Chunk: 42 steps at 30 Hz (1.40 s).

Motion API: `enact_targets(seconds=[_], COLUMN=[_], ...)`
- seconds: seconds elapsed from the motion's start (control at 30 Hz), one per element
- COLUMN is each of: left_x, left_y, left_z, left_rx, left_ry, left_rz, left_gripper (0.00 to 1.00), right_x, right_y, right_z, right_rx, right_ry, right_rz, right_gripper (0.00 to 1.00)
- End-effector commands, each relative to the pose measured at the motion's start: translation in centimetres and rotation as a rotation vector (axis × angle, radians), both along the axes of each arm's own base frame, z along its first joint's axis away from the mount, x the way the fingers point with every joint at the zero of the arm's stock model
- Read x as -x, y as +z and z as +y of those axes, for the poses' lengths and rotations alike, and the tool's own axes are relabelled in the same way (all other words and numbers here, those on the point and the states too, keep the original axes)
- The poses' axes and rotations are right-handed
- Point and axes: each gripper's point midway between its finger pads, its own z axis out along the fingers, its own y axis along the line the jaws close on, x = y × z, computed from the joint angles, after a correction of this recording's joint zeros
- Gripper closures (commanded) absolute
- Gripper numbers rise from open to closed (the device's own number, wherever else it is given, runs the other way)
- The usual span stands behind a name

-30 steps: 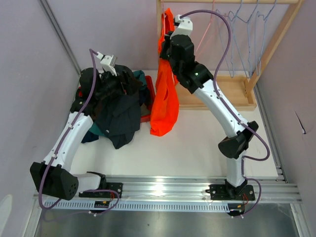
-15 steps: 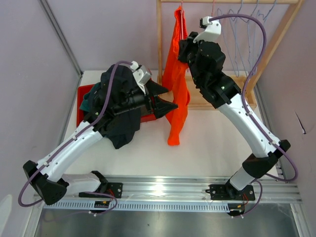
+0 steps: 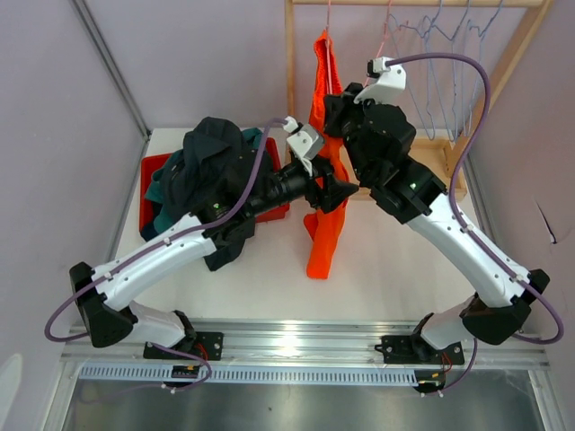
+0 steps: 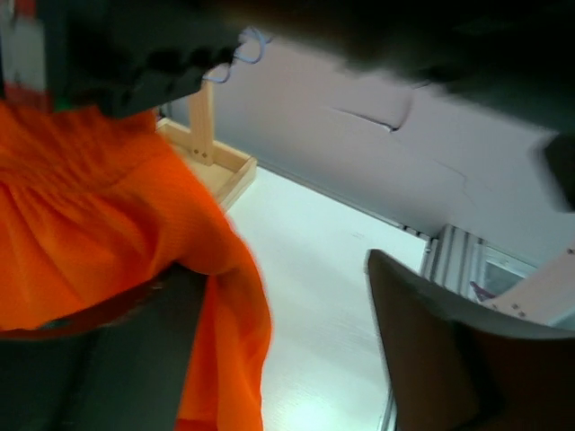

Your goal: Remove the shorts from the hanger

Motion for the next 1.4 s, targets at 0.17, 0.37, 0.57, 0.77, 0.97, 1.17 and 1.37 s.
enact_targets(seconds=[0.17,0.37,0.57,0.77,0.97,1.17,1.37], left_x=[-2.8,-2.6,3.1,10.2,12.2,7.1,-3.8], left_y=[0.4,0.6,-0.4,-4.8,-7.2,-4.5,0.4], left_z=[1.0,1.3,1.9,2.6,3.1,3.7,6.1], left_rx=[-0.008,-0.003,-0.01,-0.019,-0.051,-0.06,-0.081], left_ry=[0.247,0.296,0.24,0.161,0.156,0.327,0.543], left_rz=[-0.058,-0.067,-0.078,-0.014,0.02,-0.04,-0.074], left_gripper=[0.59,1.0,1.0,1.0,1.0,1.0,1.0], right_x=[4.5,5.5,5.3,5.0,5.3,7.2,12.4], right_y=[8.3,8.7,9.6,11.1,11.7,11.2,7.2], right_z=[-2.6,-3.3,-4.3,-6.0,-7.0,-7.2,-4.6], right_rx=[-0.229,-0.247,-0.212,-0.206,-0.214,-0.234,-0.229], right_ry=[0.027,0.025,-0.008,-0.037,-0.054,-0.007,0.112], right_rz=[-0.17,-0.182,-0.199,-0.224,-0.227,-0.179,-0.049], right_gripper=[1.0,1.0,1.0,1.0,1.0,1.0,1.0])
